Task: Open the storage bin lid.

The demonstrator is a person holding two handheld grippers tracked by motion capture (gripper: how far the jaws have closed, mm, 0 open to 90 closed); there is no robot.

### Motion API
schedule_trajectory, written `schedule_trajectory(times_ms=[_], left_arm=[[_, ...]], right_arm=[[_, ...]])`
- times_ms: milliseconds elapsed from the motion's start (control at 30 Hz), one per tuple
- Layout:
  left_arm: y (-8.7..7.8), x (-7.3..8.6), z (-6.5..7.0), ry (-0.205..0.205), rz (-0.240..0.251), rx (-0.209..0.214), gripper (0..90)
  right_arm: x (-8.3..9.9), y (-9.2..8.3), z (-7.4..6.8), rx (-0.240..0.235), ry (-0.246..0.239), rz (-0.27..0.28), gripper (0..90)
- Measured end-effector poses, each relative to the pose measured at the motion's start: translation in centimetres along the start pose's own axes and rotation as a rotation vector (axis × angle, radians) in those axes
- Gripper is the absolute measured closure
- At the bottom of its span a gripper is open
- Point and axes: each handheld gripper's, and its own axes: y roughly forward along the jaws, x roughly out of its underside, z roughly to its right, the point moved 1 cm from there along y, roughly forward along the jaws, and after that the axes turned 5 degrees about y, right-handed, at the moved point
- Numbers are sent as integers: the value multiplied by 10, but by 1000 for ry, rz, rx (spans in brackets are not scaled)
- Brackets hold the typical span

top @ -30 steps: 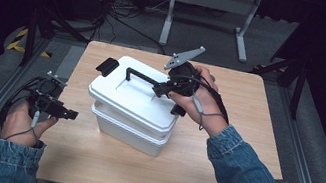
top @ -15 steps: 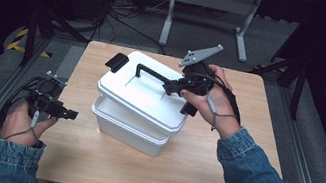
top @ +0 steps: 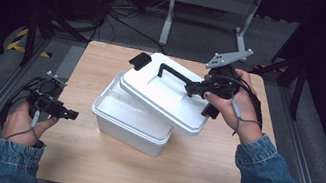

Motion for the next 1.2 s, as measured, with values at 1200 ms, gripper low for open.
schedule_trajectory(times_ms=[1200], left_arm=[[-2,0,-1,-19,24,-14,250]], right_arm=[[55,-70,51,107,146,36,849]])
